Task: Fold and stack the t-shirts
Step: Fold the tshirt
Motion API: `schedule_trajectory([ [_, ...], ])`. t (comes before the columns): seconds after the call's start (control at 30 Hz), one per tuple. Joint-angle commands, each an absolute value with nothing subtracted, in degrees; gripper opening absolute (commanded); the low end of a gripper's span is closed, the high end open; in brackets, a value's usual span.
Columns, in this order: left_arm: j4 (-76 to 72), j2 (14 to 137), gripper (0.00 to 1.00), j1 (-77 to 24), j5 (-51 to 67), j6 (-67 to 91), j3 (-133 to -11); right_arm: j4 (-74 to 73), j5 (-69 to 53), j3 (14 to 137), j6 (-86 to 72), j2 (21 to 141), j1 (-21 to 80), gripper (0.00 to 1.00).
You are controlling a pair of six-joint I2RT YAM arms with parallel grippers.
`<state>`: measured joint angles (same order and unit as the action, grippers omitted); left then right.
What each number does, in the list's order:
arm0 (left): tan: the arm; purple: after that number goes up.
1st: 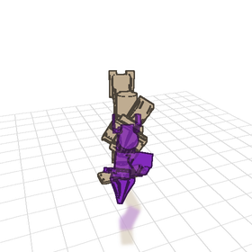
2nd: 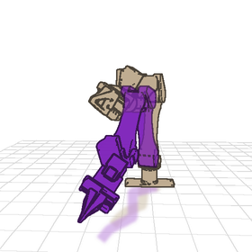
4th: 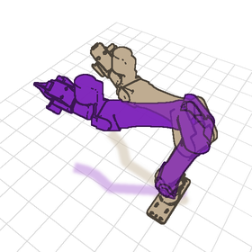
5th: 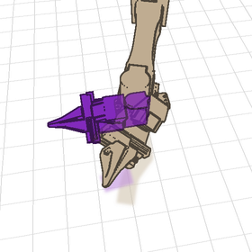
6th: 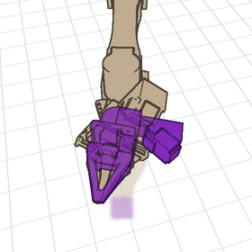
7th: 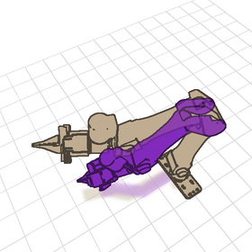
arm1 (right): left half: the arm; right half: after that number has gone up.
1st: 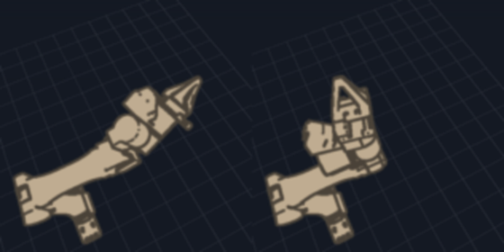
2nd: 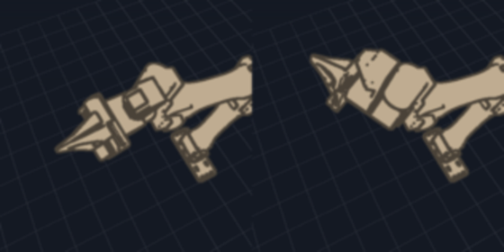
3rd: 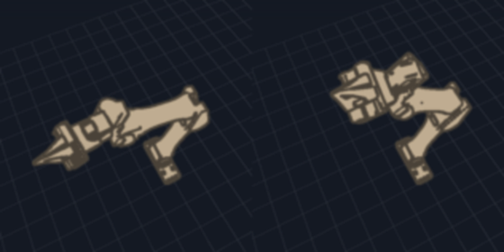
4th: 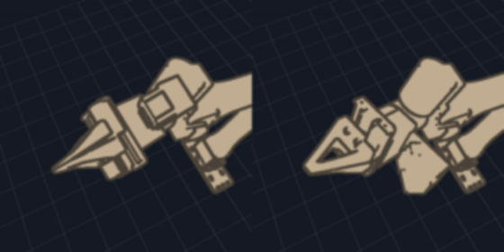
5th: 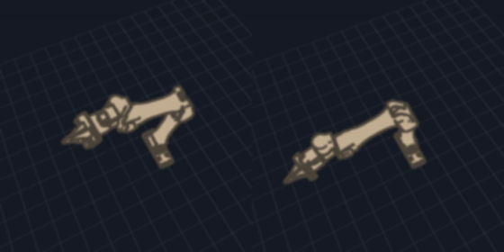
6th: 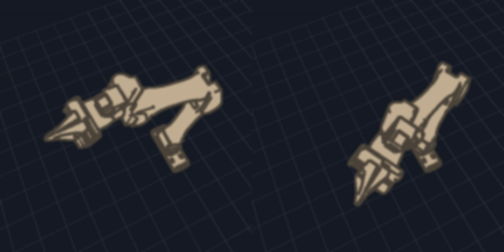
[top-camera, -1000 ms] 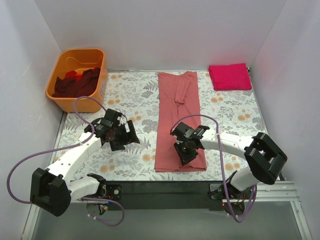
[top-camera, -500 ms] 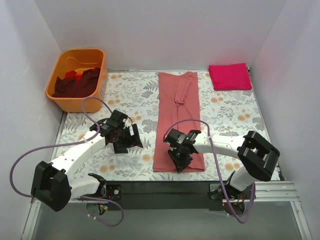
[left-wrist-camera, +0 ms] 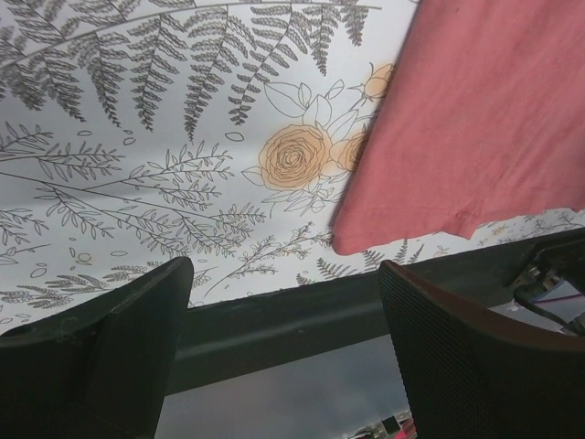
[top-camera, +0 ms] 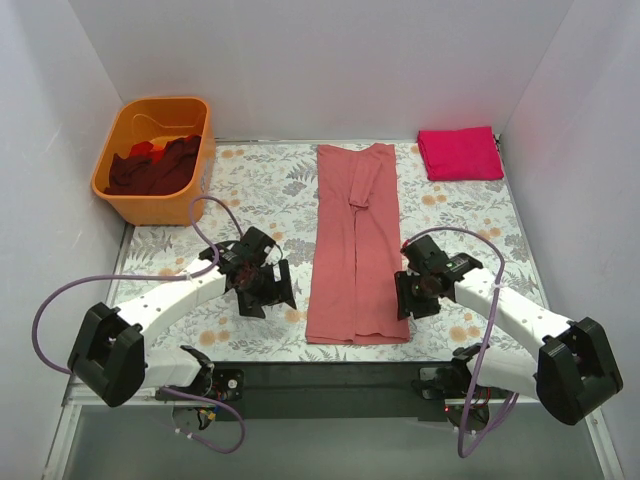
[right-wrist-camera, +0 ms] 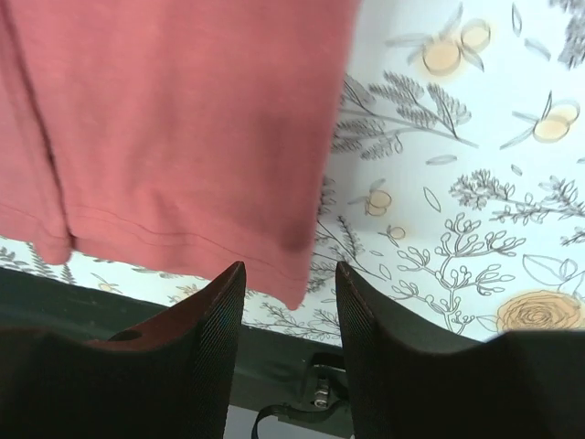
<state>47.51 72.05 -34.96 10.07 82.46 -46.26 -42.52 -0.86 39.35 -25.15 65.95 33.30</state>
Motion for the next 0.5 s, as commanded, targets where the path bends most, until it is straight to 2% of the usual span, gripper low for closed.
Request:
schedule_trajectory([
  [0.0, 46.41, 73.65, 0.82, -37.08, 9.67, 84.29, -48.25, -42.03, -6.4, 36.22, -23.91, 63.64, 29.89, 0.51],
  [0.17, 45.09, 76.72, 0.81, -40.42, 9.05, 85.34, -48.78, -37.62, -12.47, 30.68, -23.99, 63.02, 26.55, 0.5],
  [0.3, 44.74, 79.62, 0.79, -42.27, 8.44, 86.13, -49.83, -36.74, -11.69, 28.83, -24.52, 62.49, 26.1, 0.48],
  [0.37, 44.47, 80.68, 0.78, -43.15, 8.35, 86.31, -50.53, -36.21, -11.86, 27.69, -24.35, 62.49, 25.58, 0.46],
  [0.47, 44.47, 83.05, 0.77, -44.29, 7.91, 86.22, -51.41, -35.6, -12.13, 27.25, -24.52, 62.66, 25.49, 0.37],
])
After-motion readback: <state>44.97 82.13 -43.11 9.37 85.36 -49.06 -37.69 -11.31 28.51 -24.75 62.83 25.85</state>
